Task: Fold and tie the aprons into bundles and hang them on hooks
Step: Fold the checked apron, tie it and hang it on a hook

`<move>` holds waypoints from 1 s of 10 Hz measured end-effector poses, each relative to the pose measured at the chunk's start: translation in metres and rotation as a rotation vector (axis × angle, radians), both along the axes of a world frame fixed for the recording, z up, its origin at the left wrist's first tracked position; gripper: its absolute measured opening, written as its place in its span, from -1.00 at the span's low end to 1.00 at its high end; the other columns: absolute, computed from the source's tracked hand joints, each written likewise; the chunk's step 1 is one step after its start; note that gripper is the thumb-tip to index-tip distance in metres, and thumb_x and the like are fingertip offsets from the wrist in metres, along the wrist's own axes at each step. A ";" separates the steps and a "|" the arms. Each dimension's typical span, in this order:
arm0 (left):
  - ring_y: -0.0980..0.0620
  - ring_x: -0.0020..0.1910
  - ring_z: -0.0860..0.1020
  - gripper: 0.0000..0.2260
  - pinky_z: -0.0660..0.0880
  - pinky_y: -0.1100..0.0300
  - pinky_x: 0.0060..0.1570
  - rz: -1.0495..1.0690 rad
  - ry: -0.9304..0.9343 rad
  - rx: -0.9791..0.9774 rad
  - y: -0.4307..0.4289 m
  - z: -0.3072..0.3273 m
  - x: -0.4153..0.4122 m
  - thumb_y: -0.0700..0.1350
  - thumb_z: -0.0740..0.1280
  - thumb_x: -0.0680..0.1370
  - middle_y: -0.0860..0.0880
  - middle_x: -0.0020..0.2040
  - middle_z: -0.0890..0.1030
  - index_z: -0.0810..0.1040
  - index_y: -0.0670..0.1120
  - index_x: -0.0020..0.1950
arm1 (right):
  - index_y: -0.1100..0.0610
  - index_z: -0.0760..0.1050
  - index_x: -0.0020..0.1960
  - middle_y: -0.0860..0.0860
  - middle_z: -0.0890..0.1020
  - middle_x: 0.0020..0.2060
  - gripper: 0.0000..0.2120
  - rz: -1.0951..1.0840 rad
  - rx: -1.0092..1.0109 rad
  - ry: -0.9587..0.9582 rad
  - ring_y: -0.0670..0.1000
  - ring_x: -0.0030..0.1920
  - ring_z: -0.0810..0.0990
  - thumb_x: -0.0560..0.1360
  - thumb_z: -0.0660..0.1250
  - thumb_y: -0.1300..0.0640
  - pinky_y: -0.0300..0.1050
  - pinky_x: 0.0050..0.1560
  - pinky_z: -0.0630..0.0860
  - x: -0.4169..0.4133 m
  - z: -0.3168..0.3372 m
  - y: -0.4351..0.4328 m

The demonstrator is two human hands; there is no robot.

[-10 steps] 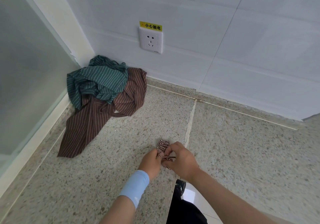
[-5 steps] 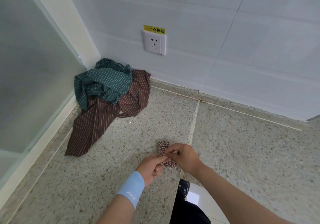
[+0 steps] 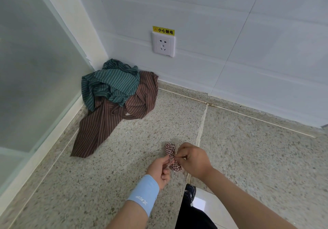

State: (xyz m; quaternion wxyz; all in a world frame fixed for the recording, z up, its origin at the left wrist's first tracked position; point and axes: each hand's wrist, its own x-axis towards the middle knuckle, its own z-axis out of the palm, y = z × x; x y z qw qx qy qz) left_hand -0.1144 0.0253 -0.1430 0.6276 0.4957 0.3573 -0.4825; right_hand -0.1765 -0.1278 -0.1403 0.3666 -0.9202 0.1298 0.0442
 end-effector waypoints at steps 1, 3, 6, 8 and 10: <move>0.11 -0.54 0.24 -0.85 0.12 0.32 -0.66 0.031 -0.083 0.141 -0.005 -0.002 -0.005 -0.09 0.38 0.58 -0.01 -0.27 0.50 0.60 -0.17 -0.08 | -0.12 0.64 -0.17 -0.29 0.53 -0.08 -0.93 0.012 0.006 0.058 -0.17 -0.16 0.58 0.49 0.43 0.01 -0.28 -0.13 0.48 0.000 -0.003 -0.001; 0.07 -0.45 0.43 -0.83 0.35 0.29 -0.55 0.115 -0.288 0.229 -0.004 -0.004 -0.013 -0.07 0.36 0.60 -0.06 -0.31 0.55 0.69 -0.14 0.00 | -0.09 0.61 -0.16 -0.23 0.52 0.02 -0.94 0.007 -0.172 0.071 -0.13 0.11 0.43 0.47 0.38 0.03 -0.01 0.28 0.13 0.003 -0.005 -0.005; 0.15 -0.41 0.36 -0.74 0.20 0.35 -0.55 0.062 -0.264 -0.004 0.003 -0.003 -0.002 -0.03 0.15 0.69 0.03 -0.32 0.53 0.59 -0.12 0.09 | 0.06 0.54 -0.14 0.02 0.67 -0.13 -0.92 -0.199 0.169 0.482 -0.01 -0.23 0.61 0.50 0.28 0.17 -0.15 -0.26 0.54 0.017 0.007 -0.009; 0.10 -0.38 0.41 -0.77 0.31 0.32 -0.43 0.099 -0.191 0.042 -0.004 -0.009 0.008 -0.07 0.13 0.70 0.01 -0.23 0.60 0.51 -0.15 -0.01 | 0.17 0.56 -0.15 0.06 0.66 -0.29 -0.87 -0.317 0.249 0.597 -0.01 -0.45 0.59 0.52 0.25 0.23 -0.18 -0.40 0.58 0.026 0.008 -0.009; 0.07 -0.33 0.39 -0.65 0.36 0.27 -0.28 0.182 -0.081 0.087 -0.013 -0.008 0.020 -0.09 0.08 0.71 -0.06 -0.25 0.48 0.50 -0.19 -0.16 | 0.21 0.65 0.09 0.02 0.73 -0.12 -0.78 -0.317 0.192 0.708 -0.02 -0.18 0.69 0.62 0.25 0.17 -0.18 -0.24 0.60 0.027 -0.003 -0.012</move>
